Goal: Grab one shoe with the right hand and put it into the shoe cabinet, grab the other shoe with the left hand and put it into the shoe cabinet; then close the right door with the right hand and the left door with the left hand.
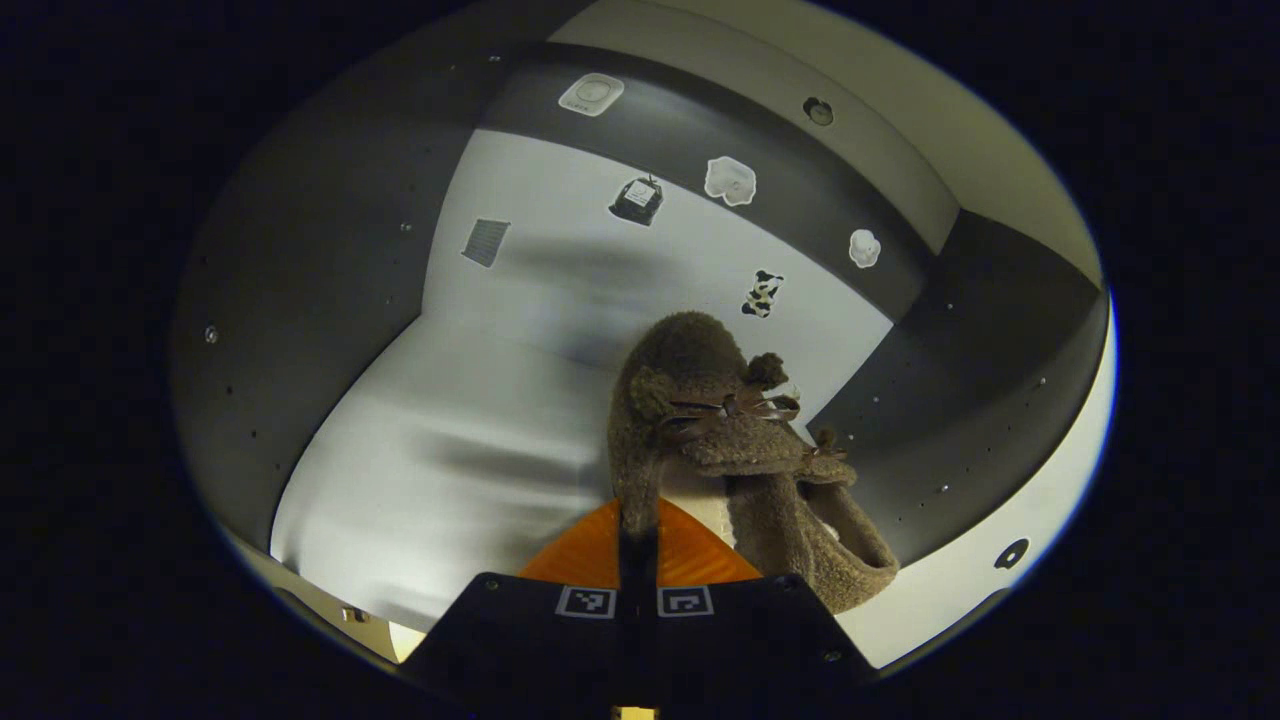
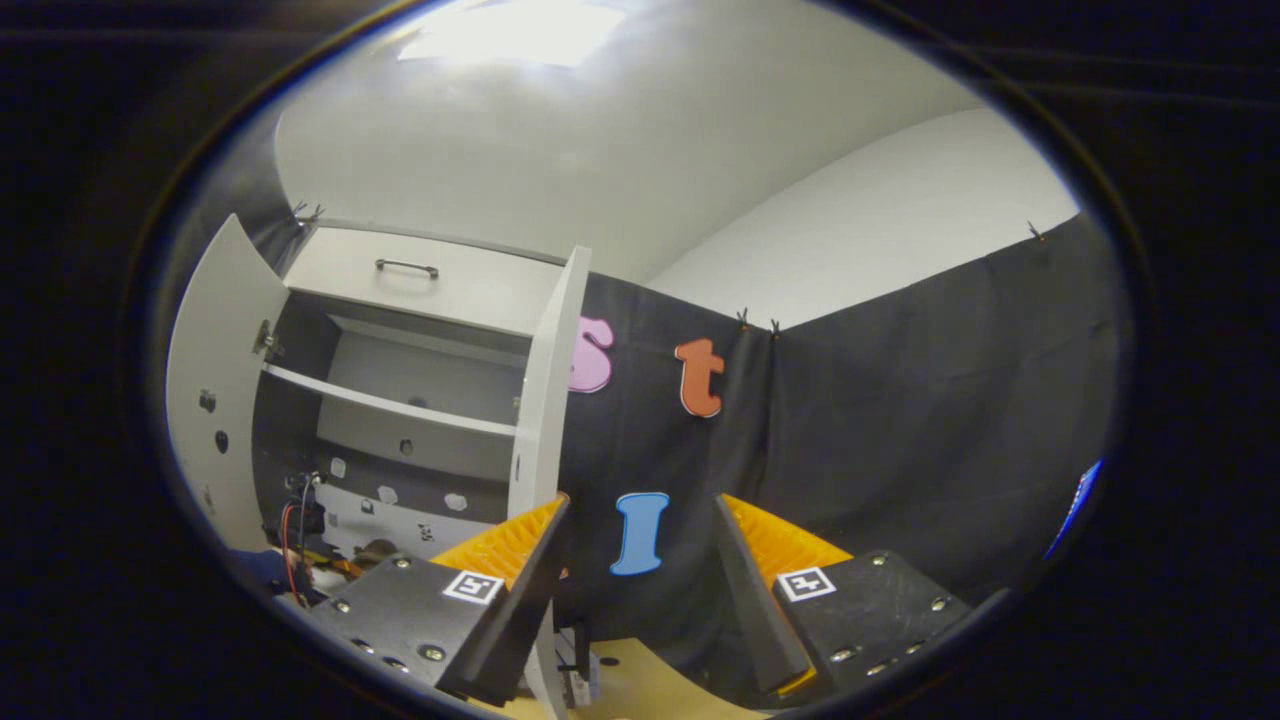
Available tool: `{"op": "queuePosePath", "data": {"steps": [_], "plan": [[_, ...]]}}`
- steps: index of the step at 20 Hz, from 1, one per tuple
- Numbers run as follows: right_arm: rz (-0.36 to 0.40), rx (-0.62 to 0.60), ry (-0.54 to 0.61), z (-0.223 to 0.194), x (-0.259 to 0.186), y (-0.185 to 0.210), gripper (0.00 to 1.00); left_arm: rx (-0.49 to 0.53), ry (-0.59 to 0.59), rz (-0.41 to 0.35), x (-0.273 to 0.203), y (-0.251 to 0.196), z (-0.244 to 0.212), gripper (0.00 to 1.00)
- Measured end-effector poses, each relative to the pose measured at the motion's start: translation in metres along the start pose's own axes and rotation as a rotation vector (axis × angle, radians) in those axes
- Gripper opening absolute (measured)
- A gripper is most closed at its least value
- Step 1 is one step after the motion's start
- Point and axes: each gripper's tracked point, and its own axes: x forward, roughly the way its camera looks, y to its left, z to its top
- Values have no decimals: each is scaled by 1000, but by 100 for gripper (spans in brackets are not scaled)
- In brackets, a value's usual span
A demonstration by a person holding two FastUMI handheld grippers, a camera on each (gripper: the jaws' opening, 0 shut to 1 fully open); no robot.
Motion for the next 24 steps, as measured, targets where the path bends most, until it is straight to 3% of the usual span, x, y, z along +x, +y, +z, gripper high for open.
{"op": "queuePosePath", "data": {"steps": [6,12,14,16,17,20,22,24], "plan": [[-45,-10,14,-3,-8,-19,84,58,23,50,16,5,-1,1],[-81,-6,38,-12,-8,-28,84,81,38,54,24,-3,-4,0],[-90,-5,44,-14,-15,-35,85,107,40,71,24,-3,-4,9],[-97,-6,50,-15,-19,-40,84,119,41,75,24,-6,-4,10],[-98,-5,53,-15,-19,-41,84,122,41,76,24,-6,-5,6],[-97,-1,62,-19,-18,-41,84,124,50,116,19,2,-6,35],[-94,0,70,-22,-19,-42,85,122,43,111,13,0,-4,60],[-87,5,83,-27,-19,-42,85,132,32,107,4,-2,-1,67]]}}
